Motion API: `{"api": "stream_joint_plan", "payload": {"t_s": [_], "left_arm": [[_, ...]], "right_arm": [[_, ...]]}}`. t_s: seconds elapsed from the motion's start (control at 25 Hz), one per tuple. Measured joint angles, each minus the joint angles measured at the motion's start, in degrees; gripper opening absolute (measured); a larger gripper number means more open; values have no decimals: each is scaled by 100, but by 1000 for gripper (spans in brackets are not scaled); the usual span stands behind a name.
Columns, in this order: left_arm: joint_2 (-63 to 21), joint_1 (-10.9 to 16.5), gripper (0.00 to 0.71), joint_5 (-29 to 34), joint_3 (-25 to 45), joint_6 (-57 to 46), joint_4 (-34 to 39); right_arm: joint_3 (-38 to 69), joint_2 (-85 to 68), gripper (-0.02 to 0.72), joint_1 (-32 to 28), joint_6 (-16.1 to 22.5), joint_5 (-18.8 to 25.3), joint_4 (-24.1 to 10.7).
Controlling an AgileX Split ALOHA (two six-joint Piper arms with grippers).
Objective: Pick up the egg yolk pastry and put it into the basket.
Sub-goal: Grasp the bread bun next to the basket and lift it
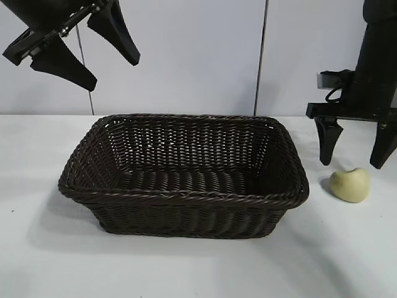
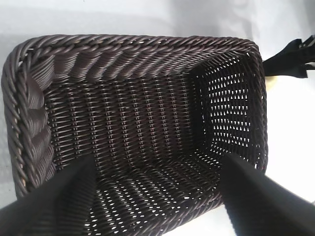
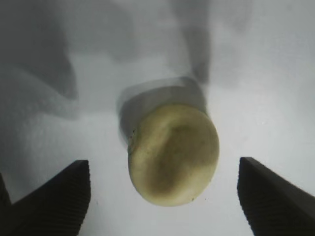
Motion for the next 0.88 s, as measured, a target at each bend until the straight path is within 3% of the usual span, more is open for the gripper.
{"api": "stream_joint_plan", "payload": {"t_s": [0.32,0.4,0.6,0.72,0.88], "left_arm": [[0,0,519,-47,0,0,0],[0,0,519,-47,0,0,0],[0,0,519,-47,0,0,0],[0,0,519,-47,0,0,0],[0,0,519,-47,0,0,0]], "right_arm": [[0,206,575,0,0,-12,0],[0,226,496,0,0,-16,0],[0,230,165,-5,-38,-16,0],[0,230,108,-5,-85,-16,32],[0,161,97,-5,-109,-16,88]]}}
